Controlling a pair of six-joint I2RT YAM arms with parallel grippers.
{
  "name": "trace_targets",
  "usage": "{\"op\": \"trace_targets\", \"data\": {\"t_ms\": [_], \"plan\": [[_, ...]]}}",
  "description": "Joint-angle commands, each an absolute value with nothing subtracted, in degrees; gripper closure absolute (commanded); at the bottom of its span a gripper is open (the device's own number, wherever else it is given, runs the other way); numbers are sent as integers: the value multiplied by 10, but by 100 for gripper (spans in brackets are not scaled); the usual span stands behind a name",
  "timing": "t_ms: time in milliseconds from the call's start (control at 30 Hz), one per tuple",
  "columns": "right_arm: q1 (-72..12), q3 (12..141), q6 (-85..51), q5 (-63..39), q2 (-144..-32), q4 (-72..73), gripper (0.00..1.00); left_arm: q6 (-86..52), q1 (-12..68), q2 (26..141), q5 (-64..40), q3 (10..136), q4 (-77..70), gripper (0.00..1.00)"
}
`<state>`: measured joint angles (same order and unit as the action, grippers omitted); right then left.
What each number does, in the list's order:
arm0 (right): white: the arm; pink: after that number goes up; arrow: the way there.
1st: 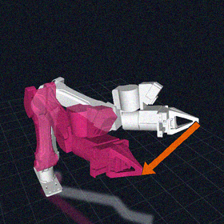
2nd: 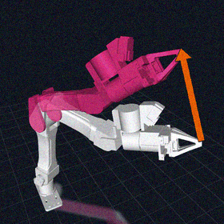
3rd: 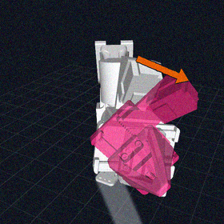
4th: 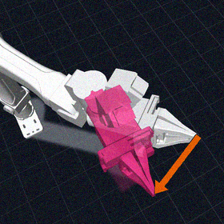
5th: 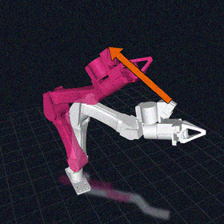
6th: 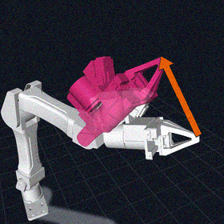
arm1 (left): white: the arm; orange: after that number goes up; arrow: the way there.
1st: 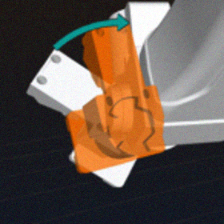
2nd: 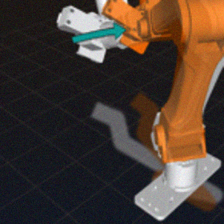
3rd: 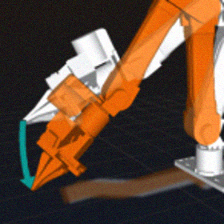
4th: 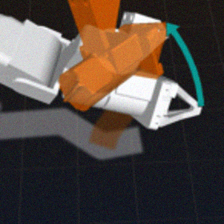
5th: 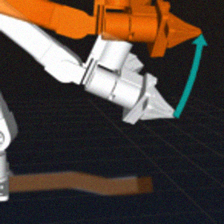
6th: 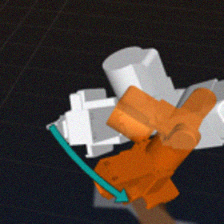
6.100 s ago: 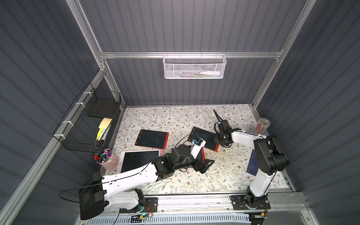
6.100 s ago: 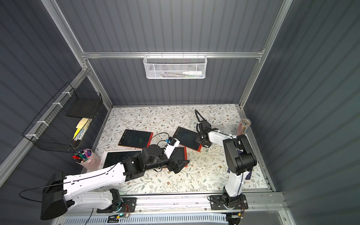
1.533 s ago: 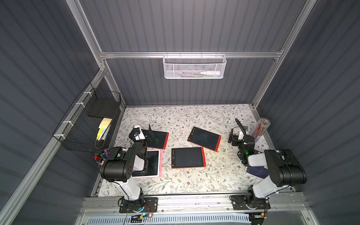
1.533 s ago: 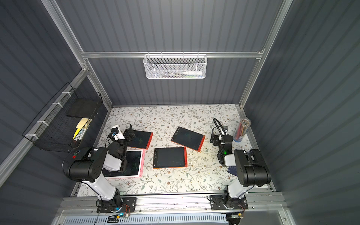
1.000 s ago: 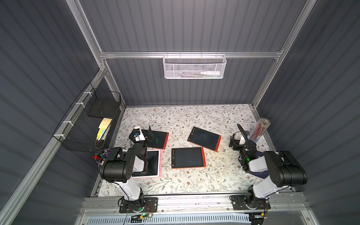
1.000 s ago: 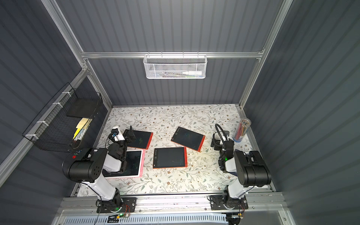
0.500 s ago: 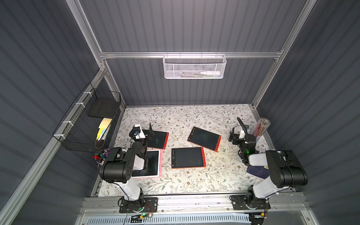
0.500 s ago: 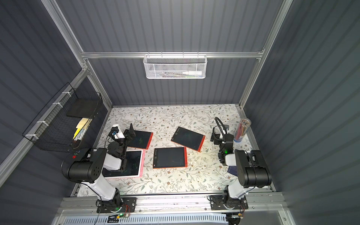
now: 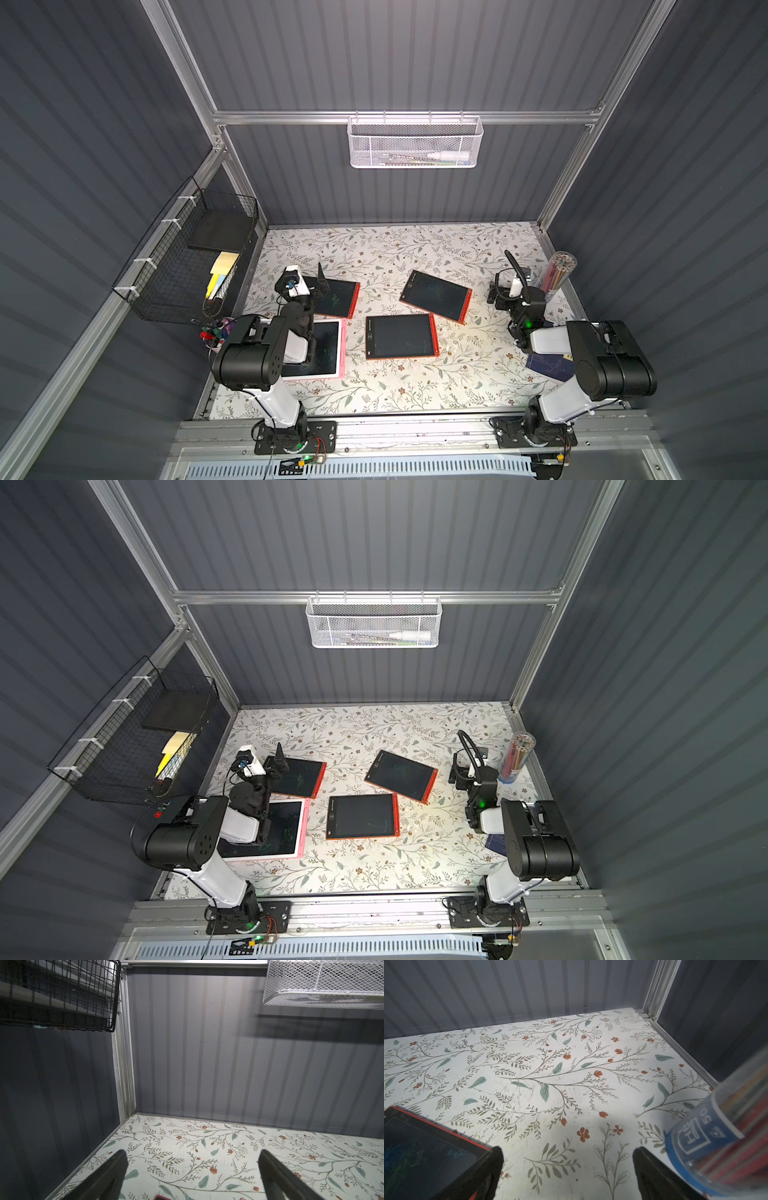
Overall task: Place the stylus back onto the writing tablet
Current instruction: Reset both arms
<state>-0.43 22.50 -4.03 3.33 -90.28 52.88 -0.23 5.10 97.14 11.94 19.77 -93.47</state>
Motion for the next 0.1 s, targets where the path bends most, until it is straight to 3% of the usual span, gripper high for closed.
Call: {"op": "trace_targets", "data": {"t_ms": [0,67], "plan": [[-2,226,-41,30,-899,531,1,-4,51,974,123,199,-1081,1],[-2,223,-40,30,-899,537,1,-4,51,973,124,199,-1080,1]]}}
